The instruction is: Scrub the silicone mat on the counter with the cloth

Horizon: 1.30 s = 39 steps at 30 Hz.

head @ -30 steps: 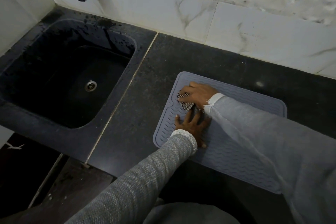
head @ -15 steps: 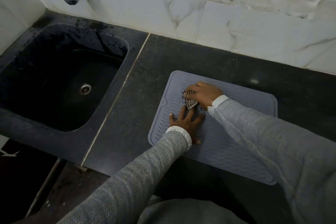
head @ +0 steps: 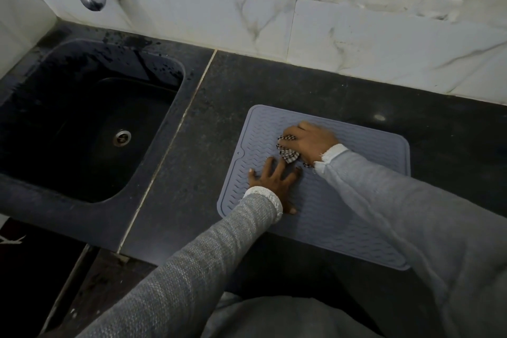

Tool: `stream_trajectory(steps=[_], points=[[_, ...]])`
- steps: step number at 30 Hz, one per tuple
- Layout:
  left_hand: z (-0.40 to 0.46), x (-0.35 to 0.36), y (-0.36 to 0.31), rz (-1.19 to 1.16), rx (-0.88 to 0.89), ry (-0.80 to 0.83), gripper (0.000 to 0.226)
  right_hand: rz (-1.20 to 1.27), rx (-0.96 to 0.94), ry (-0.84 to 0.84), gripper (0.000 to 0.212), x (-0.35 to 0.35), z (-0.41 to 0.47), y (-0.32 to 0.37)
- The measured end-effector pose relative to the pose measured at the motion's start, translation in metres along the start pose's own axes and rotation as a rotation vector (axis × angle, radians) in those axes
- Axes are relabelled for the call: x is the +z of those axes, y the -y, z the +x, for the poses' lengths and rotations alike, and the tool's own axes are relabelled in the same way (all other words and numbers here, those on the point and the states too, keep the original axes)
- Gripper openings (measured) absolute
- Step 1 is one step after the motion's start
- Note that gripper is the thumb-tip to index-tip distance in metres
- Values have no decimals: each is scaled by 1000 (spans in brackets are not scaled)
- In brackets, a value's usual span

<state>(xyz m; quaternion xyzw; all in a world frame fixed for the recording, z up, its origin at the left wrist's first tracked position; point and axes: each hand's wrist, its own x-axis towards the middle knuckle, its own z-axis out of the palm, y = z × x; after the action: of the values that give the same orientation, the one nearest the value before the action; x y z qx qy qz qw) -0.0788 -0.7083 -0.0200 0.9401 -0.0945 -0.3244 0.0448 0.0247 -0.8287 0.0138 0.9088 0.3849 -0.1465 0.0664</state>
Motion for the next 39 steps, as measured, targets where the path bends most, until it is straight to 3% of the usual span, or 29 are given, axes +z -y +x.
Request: stream_trajectory(steps=[4, 9, 15, 19, 26, 30, 34, 39], points=[[1, 1, 1, 6, 3, -12, 104, 57, 42, 0, 46, 11, -10, -12], [0, 1, 1, 9, 15, -40, 104, -139, -24, 126, 56, 17, -42, -47], [1, 0, -1, 16, -5, -19, 104, 10, 16, -31, 52, 4, -17, -21], [1, 0, -2, 45, -17, -1, 103, -18, 1, 16, 52, 15, -8, -6], [2, 1, 0, 30, 7, -26, 106, -105, -50, 143, 57, 14, -44, -44], [2, -2, -1, 41, -3, -8, 105, 9, -6, 0, 50, -2, -23, -26], [4, -2, -3, 63, -36, 25, 103, 9, -15, 62, 45, 11, -4, -8], [1, -1, -2, 44, -2, -19, 104, -92, -58, 91, 55, 25, -49, -47]])
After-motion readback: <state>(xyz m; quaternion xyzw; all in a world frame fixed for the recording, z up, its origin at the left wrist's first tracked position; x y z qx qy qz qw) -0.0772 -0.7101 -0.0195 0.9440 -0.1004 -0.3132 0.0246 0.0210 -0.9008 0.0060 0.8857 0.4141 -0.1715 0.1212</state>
